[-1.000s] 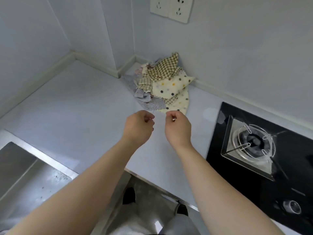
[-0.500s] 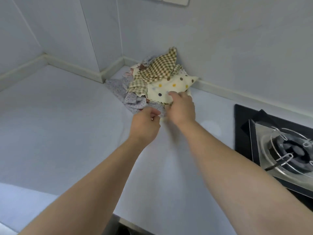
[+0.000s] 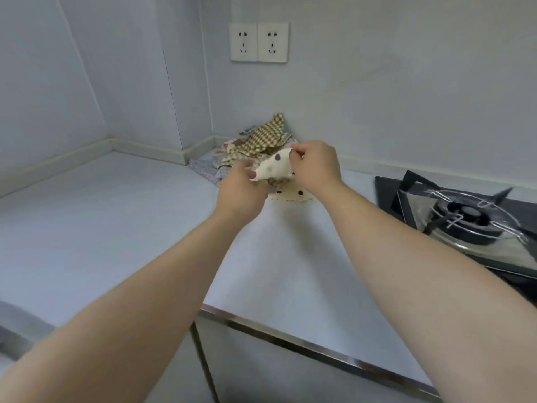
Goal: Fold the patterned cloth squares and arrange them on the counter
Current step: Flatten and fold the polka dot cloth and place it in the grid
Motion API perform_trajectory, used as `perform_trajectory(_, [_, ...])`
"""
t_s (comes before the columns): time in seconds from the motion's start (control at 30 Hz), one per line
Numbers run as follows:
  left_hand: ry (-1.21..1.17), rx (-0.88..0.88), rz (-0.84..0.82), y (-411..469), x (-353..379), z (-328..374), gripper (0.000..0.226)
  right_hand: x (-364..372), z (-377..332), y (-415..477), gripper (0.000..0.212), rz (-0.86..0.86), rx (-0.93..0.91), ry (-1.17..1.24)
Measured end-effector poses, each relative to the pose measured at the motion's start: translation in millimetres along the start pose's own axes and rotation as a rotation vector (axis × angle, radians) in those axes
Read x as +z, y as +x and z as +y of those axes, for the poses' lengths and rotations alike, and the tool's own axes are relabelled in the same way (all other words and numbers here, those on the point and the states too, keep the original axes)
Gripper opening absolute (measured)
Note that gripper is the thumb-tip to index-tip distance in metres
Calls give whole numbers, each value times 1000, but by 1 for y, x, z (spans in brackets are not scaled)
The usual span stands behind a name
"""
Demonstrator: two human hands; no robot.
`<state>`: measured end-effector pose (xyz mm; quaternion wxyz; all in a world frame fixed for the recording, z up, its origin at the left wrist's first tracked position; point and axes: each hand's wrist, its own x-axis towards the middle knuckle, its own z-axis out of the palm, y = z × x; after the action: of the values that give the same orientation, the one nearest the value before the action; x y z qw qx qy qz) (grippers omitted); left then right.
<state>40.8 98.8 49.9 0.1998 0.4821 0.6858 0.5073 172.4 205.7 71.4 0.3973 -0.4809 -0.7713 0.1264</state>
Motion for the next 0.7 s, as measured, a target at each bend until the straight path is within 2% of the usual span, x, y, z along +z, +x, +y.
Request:
perform_trajectory(0.13, [130, 192, 7, -42, -19, 49, 74, -69, -42, -31, 20, -60, 5, 73])
perform_trajectory(0.23, [160, 266, -24, -80, -28, 72, 79, -110, -64, -60, 20, -65, 24, 134])
perform_trajectory(0.4, [222, 331, 10, -135, -44, 96, 68, -162, -85, -109, 21, -126, 11, 121])
perform_trajectory(0.5, [406, 404, -15, -169, -53, 106, 61, -186, -91, -142, 20, -172, -43, 52])
perform_trajectory(0.57, [512, 458, -43, -188, -55, 111, 53, -201, -91, -164, 22, -203, -81, -83])
perform_trajectory(0.67, [375, 456, -153, -215, -53, 117, 25, -226, -89, -193, 39, -240, -144, -273])
perform_trajectory(0.7, [293, 455, -201, -223, -52, 119, 23, -235, -88, -202, 47, -255, -148, -293])
